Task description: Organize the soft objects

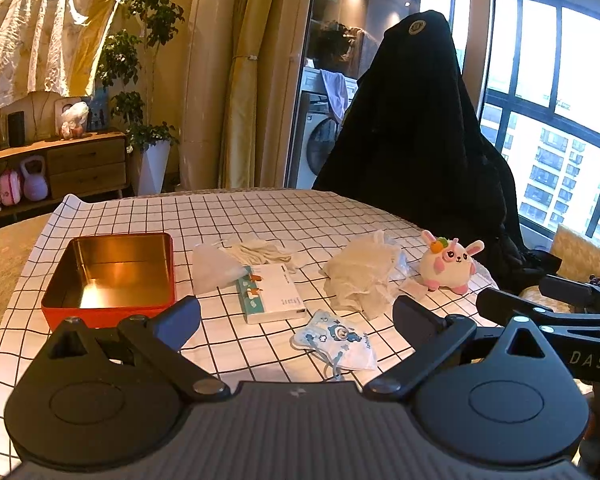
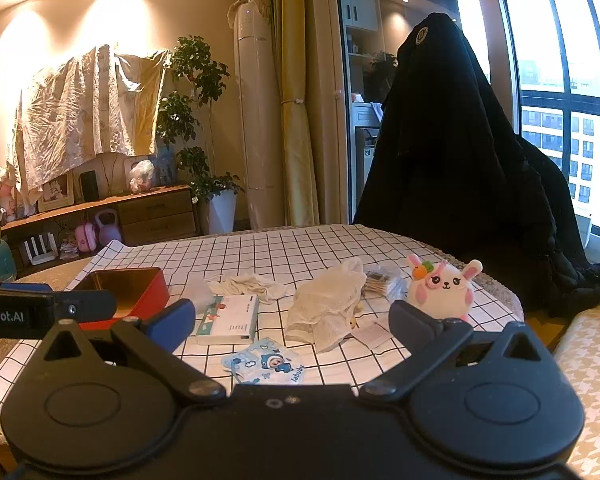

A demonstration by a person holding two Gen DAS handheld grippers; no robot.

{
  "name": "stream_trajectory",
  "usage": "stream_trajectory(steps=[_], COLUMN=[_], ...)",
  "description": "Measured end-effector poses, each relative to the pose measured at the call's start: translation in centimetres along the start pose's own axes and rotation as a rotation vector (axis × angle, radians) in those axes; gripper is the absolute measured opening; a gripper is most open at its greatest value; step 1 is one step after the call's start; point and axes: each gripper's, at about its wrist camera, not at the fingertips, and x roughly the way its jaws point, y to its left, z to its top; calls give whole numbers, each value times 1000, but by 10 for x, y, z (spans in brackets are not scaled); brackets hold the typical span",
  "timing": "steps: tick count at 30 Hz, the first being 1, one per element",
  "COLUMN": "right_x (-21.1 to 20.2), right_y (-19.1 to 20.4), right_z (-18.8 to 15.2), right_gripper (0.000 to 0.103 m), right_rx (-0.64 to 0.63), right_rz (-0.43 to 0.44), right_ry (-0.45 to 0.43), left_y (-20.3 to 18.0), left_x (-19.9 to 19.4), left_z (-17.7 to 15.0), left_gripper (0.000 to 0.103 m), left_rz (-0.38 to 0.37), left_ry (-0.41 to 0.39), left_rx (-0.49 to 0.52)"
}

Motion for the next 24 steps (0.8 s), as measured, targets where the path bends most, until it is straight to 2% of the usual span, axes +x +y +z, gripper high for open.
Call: stream_trajectory(steps=[24], right_x=[9], right_y=[-6], right_z=[-1], right_gripper=[103], right_rx=[-6], right_rz=[-15], right_ry=[14], left_y=[3], left_x=[17], left_z=[-1], left_gripper=[103], left_rz=[-24], left_ry=[14], left_rx=[19])
